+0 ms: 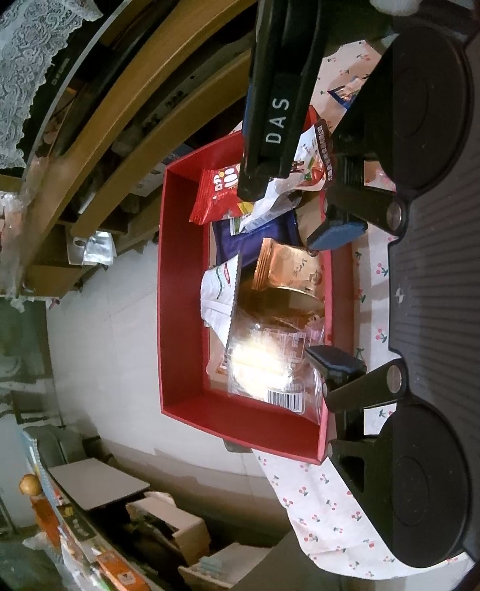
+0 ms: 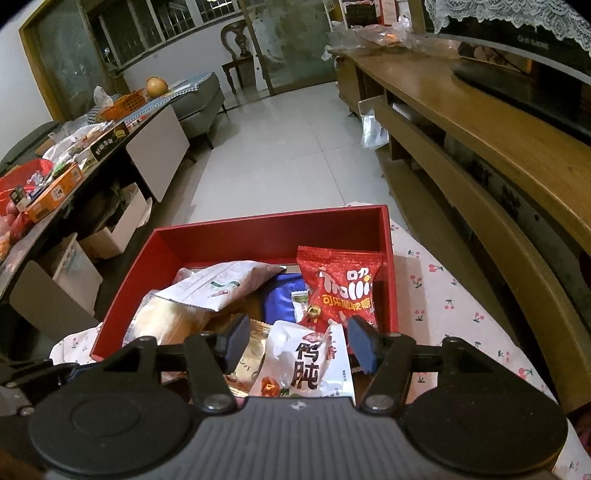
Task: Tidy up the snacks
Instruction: 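Open both tools to drop the gold pack and white pouch into the box, then raise both open tools and move them toward the two packs on the table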
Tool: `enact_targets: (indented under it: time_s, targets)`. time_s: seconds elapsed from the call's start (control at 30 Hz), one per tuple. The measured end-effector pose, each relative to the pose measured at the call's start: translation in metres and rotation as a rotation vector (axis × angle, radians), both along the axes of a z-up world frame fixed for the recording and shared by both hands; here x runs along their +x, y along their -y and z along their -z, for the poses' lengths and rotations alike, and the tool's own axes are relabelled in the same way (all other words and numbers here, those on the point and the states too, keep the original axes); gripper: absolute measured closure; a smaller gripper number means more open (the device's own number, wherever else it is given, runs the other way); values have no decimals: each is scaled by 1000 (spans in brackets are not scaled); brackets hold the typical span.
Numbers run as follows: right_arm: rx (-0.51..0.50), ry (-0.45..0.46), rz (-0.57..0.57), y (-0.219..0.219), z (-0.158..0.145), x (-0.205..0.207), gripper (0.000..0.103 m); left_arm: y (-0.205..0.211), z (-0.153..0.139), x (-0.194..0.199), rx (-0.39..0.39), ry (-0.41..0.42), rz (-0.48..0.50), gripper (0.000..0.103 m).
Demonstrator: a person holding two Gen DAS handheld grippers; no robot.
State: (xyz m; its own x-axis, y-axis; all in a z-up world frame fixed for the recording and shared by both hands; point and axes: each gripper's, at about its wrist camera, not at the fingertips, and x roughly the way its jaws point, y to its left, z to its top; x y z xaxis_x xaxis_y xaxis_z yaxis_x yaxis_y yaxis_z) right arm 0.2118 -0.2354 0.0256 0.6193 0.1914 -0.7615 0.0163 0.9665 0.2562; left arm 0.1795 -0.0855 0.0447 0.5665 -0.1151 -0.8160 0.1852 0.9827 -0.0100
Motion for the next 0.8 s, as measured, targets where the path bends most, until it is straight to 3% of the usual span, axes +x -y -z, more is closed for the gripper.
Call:
enact_targets:
  time_s: [0.8]
  targets:
    - [-45,11,27,21,-13,-37,38,33,3,-30,30,13,108,31]
